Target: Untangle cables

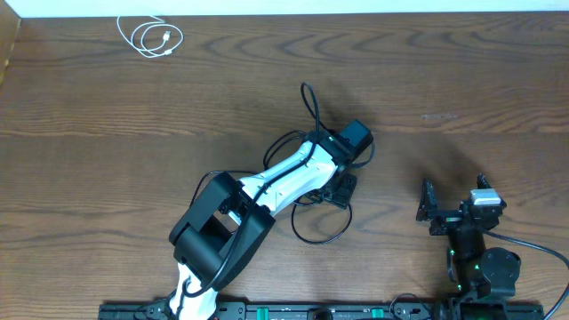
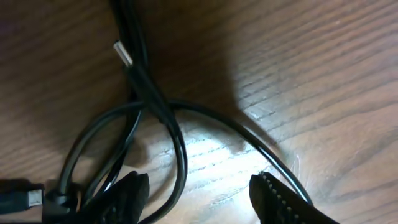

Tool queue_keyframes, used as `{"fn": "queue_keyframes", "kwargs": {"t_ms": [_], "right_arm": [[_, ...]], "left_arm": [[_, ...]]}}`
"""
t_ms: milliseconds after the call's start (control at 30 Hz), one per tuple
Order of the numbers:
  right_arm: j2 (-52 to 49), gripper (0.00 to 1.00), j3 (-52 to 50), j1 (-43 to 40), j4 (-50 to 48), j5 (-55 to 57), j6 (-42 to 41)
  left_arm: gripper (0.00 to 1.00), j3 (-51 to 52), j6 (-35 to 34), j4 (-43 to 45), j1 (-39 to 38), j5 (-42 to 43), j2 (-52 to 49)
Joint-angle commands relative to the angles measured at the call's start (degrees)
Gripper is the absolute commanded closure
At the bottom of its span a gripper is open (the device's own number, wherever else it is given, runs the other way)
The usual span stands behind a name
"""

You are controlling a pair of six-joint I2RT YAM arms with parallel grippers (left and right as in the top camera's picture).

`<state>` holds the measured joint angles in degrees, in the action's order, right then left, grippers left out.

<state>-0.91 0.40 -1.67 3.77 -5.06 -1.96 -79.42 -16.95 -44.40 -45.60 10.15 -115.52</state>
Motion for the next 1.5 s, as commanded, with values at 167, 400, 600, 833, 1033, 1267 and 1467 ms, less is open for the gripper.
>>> {"fn": "queue_keyframes", "kwargs": {"t_ms": [167,400,600,833,1033,1267,1467], "right_arm": [[0.17,0.01,-0.09,0.26,0.26,0.42,-0.11],[0.17,0.01,-0.09,0.26,0.26,0.42,-0.11],[0.17,0.01,-0.09,0.26,0.26,0.42,-0.11],[0.17,0.01,-0.09,0.26,0.26,0.42,-0.11],[0.17,0.01,-0.09,0.26,0.26,0.42,-0.11],[0.17,0.01,-0.09,0.26,0.26,0.42,-0.11],[0.17,0.01,-0.09,0.26,0.26,0.42,-0.11]], "left_arm": [[0.5,0.87,1.07,0.44,0.15,-0.81,-0.33],[0.61,2.99,1.07,1.7,0.15,-0.81,-0.33],[0.92,1.97,0.94,1.27,0.24,-0.28,0.59],[0.93,-4.09,-1.16,-2.32,0.26,0.02,8.15],[0.92,-5.38,-6.67,1.07,1.53,5.18,23.3],[0.93,-5.38,-17.53,11.15,6.43,12.98,38.88],[0.92,-5.38,-23.71,24.92,9.92,13.84,49.33]]}}
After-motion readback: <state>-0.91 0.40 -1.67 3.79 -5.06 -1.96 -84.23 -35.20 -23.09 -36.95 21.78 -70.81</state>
